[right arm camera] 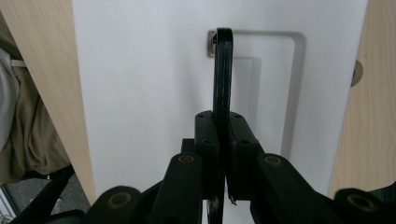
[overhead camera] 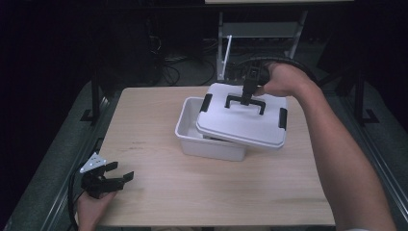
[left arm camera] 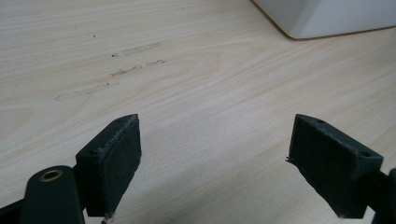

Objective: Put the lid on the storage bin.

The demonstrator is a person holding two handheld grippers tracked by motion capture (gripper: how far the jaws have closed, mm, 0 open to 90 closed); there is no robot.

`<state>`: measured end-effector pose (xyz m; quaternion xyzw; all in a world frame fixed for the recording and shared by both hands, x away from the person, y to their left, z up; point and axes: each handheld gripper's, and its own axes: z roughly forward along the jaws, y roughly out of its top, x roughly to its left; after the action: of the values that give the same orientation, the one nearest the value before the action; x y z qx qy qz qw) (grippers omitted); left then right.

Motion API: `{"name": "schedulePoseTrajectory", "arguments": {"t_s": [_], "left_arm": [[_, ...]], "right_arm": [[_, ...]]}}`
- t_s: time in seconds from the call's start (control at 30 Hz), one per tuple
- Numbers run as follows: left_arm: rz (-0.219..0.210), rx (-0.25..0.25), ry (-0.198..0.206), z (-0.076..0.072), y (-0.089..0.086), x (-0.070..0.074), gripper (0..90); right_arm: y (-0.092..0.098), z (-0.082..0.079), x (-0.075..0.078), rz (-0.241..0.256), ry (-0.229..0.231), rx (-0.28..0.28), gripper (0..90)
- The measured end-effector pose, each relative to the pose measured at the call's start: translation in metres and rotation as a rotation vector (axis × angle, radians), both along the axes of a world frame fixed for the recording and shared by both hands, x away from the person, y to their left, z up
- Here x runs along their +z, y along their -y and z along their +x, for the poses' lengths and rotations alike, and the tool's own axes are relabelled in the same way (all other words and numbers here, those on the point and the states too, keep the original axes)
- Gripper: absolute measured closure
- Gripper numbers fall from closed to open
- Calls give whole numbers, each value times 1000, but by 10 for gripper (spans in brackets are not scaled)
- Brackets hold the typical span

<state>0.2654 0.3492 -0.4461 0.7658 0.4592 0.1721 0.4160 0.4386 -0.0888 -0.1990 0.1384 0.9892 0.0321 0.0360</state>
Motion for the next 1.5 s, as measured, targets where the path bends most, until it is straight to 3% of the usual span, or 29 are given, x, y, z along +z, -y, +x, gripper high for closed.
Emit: {"name": "schedulePoseTrajectory", "arguments": {"t_s": [0.67, 1.03, 1.5], "left_arm": [[7, -5, -1, -1, 0, 0, 161], [-7, 7, -2, -2, -5, 0, 160], [-6, -2, -2, -1, -2, 0, 160]], "right_arm": [[-42, 19, -22, 14, -5, 45, 846], [-52, 30, -35, -17, -7, 33, 846], [-74, 38, -47, -9, -11, 65, 846]]}}
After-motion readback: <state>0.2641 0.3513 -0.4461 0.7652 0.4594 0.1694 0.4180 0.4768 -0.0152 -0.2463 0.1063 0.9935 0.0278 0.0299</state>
